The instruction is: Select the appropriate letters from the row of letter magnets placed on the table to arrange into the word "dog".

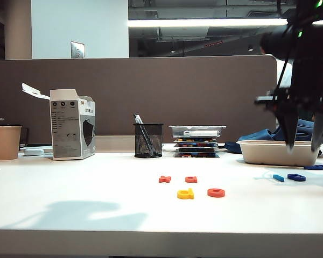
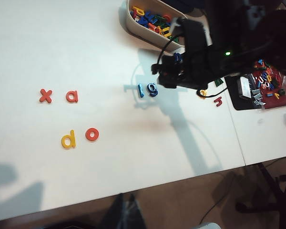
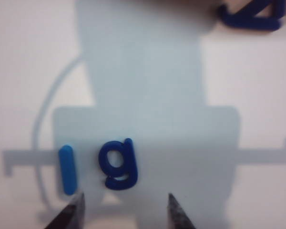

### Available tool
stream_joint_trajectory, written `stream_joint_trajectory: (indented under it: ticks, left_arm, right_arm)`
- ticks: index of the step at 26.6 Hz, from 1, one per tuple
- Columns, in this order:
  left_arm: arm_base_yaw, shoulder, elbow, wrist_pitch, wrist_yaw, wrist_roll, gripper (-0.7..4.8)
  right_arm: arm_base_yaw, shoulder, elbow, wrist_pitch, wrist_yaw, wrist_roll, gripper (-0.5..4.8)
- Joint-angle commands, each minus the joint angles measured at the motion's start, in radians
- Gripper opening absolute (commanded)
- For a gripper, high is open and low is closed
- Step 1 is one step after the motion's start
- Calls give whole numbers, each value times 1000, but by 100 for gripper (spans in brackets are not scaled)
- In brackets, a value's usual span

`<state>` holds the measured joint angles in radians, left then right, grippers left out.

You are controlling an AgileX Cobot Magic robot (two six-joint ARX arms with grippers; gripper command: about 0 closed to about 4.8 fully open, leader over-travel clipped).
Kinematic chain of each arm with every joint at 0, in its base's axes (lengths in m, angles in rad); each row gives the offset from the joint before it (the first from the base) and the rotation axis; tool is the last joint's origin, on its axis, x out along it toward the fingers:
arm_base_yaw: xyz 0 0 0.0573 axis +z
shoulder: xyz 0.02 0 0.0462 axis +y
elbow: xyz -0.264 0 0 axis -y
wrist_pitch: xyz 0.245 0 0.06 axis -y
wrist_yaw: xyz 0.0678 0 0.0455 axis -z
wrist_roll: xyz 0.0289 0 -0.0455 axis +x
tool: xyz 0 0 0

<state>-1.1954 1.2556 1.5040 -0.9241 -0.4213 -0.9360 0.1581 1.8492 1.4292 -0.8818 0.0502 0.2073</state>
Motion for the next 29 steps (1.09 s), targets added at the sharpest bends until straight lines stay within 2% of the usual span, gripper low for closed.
stream_joint_trajectory:
  ticks: [1, 18, 29]
  left_arm:
    - [0, -2, 2, 6, -5, 2, -5]
    - [0, -2, 2, 6, -5, 2, -5]
    - [0, -2, 2, 6, -5, 2, -5]
  right_arm:
    - [2, 35, 2, 16, 3, -6, 217]
    - [2, 122, 2, 79, -2, -6, 216]
    - [2, 149, 2, 60, -2, -10, 215]
